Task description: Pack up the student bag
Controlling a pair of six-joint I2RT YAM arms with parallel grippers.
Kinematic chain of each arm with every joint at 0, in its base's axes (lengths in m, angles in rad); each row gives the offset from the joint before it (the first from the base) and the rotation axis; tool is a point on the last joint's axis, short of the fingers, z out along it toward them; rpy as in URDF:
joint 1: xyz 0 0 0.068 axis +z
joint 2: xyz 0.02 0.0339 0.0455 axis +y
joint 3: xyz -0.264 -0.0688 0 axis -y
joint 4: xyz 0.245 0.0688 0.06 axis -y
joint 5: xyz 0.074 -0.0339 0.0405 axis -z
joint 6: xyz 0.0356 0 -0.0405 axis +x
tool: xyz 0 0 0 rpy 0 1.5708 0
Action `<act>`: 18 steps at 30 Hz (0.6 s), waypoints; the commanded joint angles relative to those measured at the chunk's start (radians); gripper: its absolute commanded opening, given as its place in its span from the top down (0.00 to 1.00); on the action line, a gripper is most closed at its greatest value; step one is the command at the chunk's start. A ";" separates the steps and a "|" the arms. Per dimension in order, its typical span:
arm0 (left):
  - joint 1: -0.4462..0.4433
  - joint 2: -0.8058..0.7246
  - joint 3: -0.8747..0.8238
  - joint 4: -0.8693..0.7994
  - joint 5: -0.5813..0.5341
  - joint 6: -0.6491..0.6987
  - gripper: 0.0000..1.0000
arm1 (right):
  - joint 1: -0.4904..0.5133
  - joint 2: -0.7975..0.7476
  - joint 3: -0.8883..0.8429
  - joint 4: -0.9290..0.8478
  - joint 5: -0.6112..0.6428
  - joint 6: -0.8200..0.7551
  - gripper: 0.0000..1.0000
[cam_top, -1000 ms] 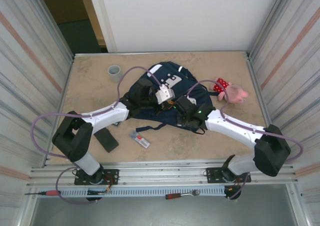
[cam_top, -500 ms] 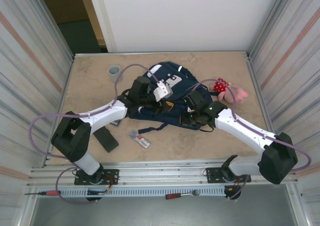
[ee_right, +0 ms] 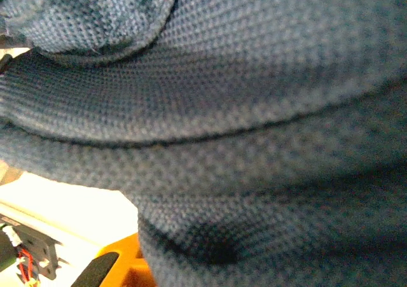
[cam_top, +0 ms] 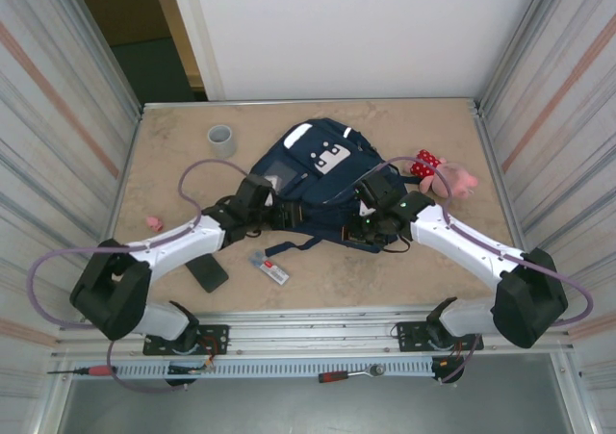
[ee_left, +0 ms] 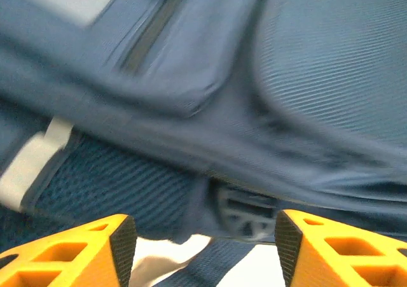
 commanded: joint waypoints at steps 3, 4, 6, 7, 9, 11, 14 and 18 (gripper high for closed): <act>0.043 0.118 0.008 0.144 -0.039 -0.166 0.42 | 0.016 0.006 -0.004 0.073 -0.064 0.052 1.00; 0.049 0.145 0.026 0.163 -0.037 -0.161 0.42 | 0.022 0.007 -0.004 0.083 -0.071 0.059 1.00; 0.064 0.203 0.078 0.194 -0.031 -0.141 0.42 | 0.041 0.020 -0.003 0.108 -0.083 0.075 1.00; 0.071 0.227 0.106 0.196 -0.029 -0.133 0.42 | 0.050 0.029 -0.001 0.120 -0.085 0.079 1.00; 0.087 0.278 0.160 0.215 -0.018 -0.122 0.41 | 0.066 0.048 0.001 0.156 -0.088 0.090 1.00; 0.108 0.312 0.202 0.227 -0.005 -0.132 0.41 | 0.073 0.069 0.001 0.193 -0.095 0.104 1.00; 0.133 0.324 0.245 0.206 0.025 -0.148 0.41 | 0.074 0.108 0.036 0.202 -0.076 0.102 1.00; 0.131 0.237 0.239 0.102 0.030 -0.201 0.40 | 0.071 0.157 0.074 0.216 -0.060 0.101 1.00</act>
